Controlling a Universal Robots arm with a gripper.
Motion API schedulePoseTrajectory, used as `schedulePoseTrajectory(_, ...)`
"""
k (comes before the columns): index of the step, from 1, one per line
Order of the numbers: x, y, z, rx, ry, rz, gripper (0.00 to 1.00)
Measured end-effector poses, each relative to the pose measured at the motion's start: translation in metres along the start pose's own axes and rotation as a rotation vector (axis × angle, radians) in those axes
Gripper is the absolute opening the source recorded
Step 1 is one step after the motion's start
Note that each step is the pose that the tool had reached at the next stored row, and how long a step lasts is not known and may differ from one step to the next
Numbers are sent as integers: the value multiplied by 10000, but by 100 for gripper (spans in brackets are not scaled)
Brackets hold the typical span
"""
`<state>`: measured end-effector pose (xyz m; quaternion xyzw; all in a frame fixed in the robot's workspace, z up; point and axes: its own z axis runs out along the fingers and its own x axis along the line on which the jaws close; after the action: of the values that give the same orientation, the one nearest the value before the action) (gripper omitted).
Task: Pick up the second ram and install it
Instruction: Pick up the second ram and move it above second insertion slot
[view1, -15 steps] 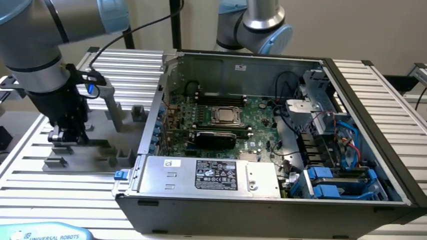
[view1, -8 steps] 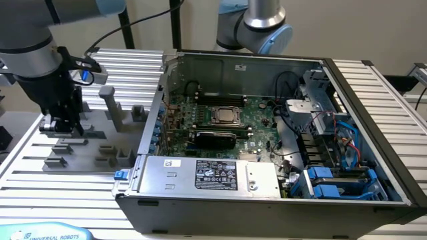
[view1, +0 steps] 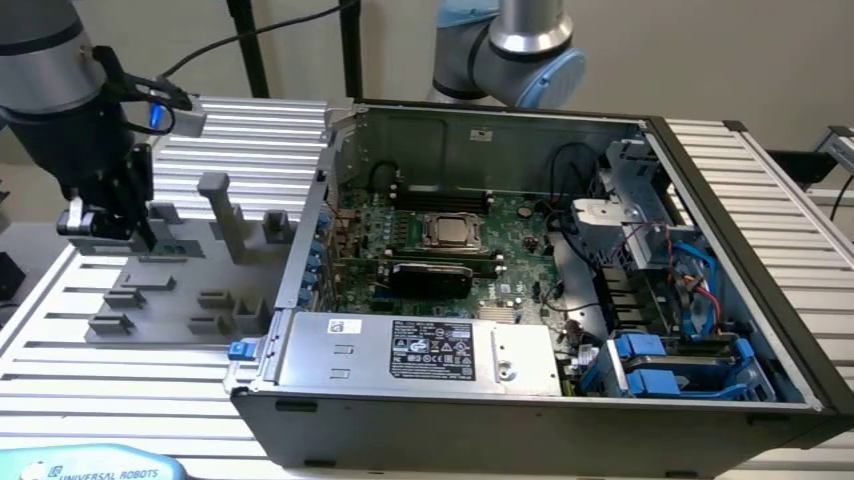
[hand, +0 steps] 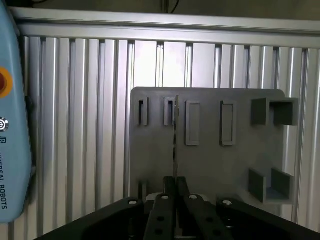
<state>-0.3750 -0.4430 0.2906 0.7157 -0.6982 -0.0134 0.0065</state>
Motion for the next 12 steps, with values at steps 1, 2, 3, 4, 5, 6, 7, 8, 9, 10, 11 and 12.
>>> schedulePoseTrajectory(1,0,-5,-45,-1,1,0,13)
schedulePoseTrajectory(2,-1,-13,-92,0,0,0,13)
schedulePoseTrajectory(3,-1,-22,-137,0,1,1,13)
schedulePoseTrajectory(4,-1,-35,-185,-2,1,1,13)
schedulePoseTrajectory(5,-1,-51,-231,0,1,1,13)
schedulePoseTrajectory(6,-1,-73,-276,0,0,1,13)
schedulePoseTrajectory(7,-1,-101,-322,-1,1,1,13)
schedulePoseTrajectory(8,0,-135,-364,0,-1,0,13)
schedulePoseTrajectory(9,0,-175,-407,2,-5,1,13)
schedulePoseTrajectory(10,1,-219,-448,1,-8,0,13)
schedulePoseTrajectory(11,2,-263,-488,0,-10,0,13)
schedulePoseTrajectory(12,2,-306,-528,0,-14,0,13)
